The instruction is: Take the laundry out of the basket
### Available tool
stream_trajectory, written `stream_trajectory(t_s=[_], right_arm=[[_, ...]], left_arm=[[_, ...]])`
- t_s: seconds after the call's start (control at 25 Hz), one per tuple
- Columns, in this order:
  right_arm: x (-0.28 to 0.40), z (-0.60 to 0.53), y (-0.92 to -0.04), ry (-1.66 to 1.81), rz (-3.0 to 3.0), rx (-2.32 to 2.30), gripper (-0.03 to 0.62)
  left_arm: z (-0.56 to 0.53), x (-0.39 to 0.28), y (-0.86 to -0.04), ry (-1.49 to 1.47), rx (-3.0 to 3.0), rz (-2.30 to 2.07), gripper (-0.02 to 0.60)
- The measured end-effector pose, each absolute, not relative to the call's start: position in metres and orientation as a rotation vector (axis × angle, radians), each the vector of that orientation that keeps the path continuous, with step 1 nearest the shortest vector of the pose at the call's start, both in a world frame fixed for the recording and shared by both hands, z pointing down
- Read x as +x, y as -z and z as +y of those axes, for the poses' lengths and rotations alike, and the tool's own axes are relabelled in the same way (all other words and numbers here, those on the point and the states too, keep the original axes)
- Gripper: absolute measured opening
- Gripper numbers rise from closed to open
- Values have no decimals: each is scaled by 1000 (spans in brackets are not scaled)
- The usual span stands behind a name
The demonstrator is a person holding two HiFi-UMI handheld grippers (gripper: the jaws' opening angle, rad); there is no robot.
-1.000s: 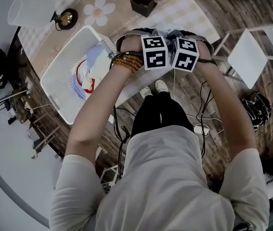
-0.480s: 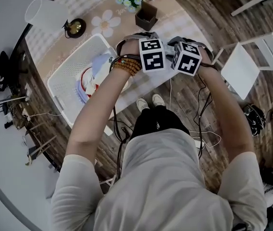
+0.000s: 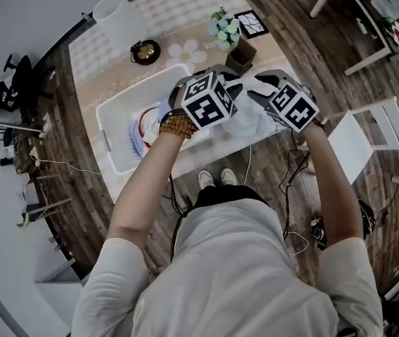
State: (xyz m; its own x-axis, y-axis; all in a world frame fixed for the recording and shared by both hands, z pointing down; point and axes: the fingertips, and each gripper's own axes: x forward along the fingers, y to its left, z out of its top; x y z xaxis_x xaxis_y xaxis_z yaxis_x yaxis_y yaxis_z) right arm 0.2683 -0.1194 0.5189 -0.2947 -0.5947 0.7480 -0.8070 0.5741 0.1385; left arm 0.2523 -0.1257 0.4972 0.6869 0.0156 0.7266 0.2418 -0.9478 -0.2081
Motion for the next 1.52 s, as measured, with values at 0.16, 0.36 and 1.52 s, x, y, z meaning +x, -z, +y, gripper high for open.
stream_trajectory(t_s=[0.16, 0.36, 1.52], right_arm=[[227, -135, -475, -295, -2155, 1213, 185], [164, -153, -423, -234, -2370, 1268, 120], [48, -134, -357, -134, -2682, 1393, -5]], left_arm=[[-140, 206, -452, 929, -2829, 14, 59], [-162, 135, -405, 621, -3016, 363, 26], [-136, -8, -350, -23, -3044, 791, 26]])
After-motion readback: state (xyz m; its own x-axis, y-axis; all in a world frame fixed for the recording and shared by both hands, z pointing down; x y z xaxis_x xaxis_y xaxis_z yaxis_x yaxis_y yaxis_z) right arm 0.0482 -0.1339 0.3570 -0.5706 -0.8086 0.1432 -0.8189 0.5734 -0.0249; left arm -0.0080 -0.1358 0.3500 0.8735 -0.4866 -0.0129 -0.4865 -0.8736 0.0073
